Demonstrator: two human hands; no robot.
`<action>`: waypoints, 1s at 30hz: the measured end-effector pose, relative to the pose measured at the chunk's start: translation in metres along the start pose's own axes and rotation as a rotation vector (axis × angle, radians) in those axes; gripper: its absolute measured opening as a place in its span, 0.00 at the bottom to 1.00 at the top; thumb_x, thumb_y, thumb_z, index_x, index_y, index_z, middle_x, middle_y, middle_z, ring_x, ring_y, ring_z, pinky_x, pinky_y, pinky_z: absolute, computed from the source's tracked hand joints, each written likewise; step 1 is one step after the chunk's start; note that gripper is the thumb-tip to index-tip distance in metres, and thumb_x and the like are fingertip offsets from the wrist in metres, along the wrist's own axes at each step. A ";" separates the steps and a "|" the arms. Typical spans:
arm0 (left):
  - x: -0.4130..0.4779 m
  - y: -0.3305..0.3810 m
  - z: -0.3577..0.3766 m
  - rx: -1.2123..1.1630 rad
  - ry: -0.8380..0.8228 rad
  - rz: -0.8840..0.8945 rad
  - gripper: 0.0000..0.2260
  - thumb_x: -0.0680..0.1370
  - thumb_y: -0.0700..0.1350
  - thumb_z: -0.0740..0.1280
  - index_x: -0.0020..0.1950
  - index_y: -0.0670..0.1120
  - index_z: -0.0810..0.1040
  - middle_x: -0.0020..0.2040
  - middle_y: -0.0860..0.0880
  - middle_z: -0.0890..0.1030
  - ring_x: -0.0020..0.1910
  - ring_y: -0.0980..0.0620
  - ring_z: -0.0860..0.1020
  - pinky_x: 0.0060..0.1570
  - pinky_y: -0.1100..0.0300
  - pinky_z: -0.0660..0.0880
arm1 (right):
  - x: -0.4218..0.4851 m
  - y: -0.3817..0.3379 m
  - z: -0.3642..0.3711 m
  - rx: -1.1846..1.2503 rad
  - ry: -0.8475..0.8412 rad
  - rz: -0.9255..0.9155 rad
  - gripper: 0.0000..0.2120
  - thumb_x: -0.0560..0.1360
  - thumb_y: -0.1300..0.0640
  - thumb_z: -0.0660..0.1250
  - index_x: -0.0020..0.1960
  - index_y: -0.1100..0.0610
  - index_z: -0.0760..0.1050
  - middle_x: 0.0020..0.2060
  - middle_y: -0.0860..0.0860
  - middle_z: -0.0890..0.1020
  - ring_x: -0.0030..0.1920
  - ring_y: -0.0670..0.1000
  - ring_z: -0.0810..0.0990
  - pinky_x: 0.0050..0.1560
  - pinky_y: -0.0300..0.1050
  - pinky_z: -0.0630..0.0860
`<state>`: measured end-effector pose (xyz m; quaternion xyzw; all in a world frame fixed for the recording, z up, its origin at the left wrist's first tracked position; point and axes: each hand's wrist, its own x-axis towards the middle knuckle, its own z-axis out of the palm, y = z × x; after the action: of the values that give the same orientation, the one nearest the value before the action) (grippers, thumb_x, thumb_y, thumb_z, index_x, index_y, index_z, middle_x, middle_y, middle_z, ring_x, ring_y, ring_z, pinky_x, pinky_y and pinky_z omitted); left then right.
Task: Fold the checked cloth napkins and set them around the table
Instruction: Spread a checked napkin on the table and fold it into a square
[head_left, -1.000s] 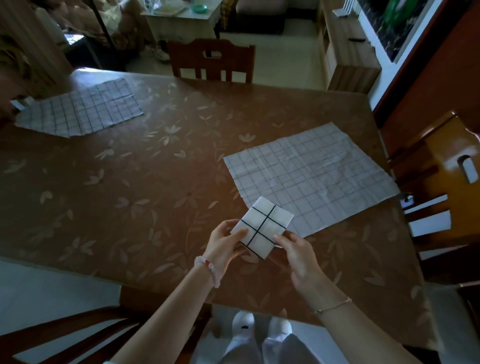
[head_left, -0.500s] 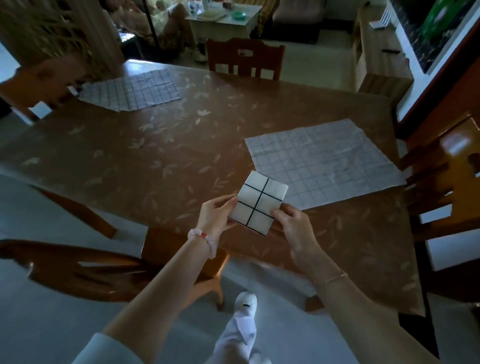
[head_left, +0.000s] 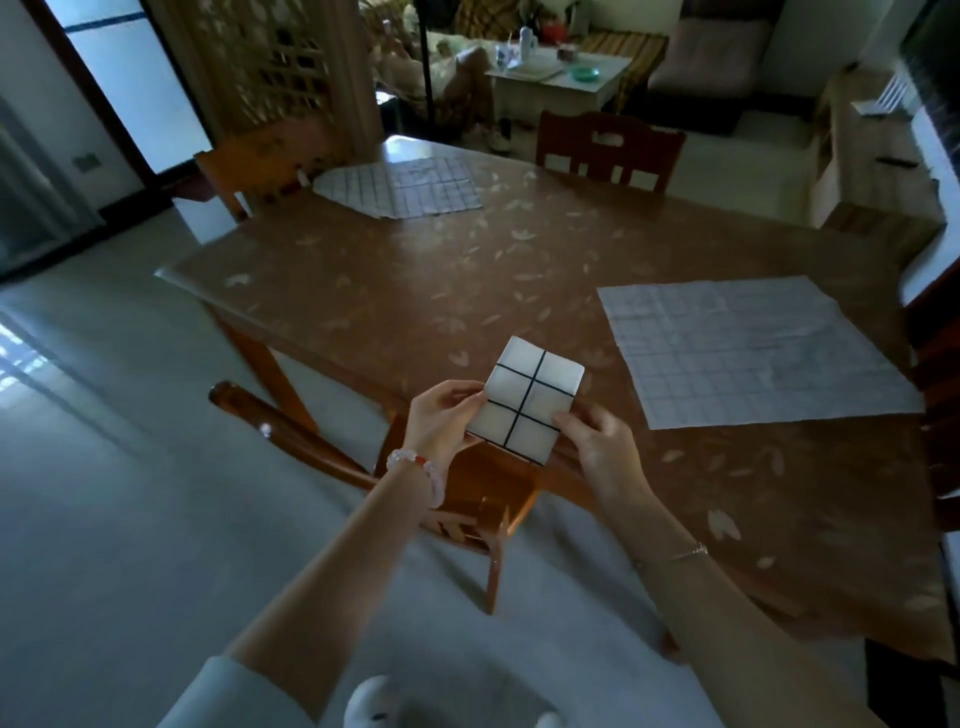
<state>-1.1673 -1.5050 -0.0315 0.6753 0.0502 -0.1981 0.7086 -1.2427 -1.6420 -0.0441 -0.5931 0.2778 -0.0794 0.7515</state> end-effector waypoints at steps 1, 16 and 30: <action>0.002 0.002 -0.015 0.005 0.008 0.011 0.06 0.75 0.37 0.67 0.51 0.39 0.78 0.42 0.46 0.79 0.42 0.53 0.78 0.40 0.59 0.79 | -0.001 0.002 0.015 0.001 -0.007 -0.002 0.07 0.76 0.62 0.64 0.54 0.59 0.75 0.45 0.54 0.83 0.41 0.49 0.83 0.36 0.38 0.79; 0.068 0.031 -0.279 0.061 0.035 0.060 0.04 0.75 0.38 0.67 0.46 0.45 0.80 0.41 0.49 0.81 0.41 0.54 0.79 0.46 0.54 0.79 | -0.004 0.056 0.283 -0.056 0.045 -0.038 0.17 0.75 0.60 0.66 0.63 0.60 0.73 0.52 0.54 0.82 0.49 0.50 0.81 0.47 0.45 0.80; 0.181 0.046 -0.370 0.125 0.047 0.007 0.06 0.76 0.38 0.66 0.44 0.48 0.80 0.44 0.46 0.83 0.47 0.47 0.81 0.51 0.51 0.79 | 0.086 0.066 0.395 -0.141 0.033 0.002 0.11 0.76 0.64 0.63 0.58 0.62 0.76 0.46 0.52 0.82 0.39 0.43 0.81 0.31 0.31 0.75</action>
<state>-0.9131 -1.1815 -0.0806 0.7229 0.0518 -0.1824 0.6644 -0.9824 -1.3272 -0.0771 -0.6429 0.2956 -0.0688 0.7032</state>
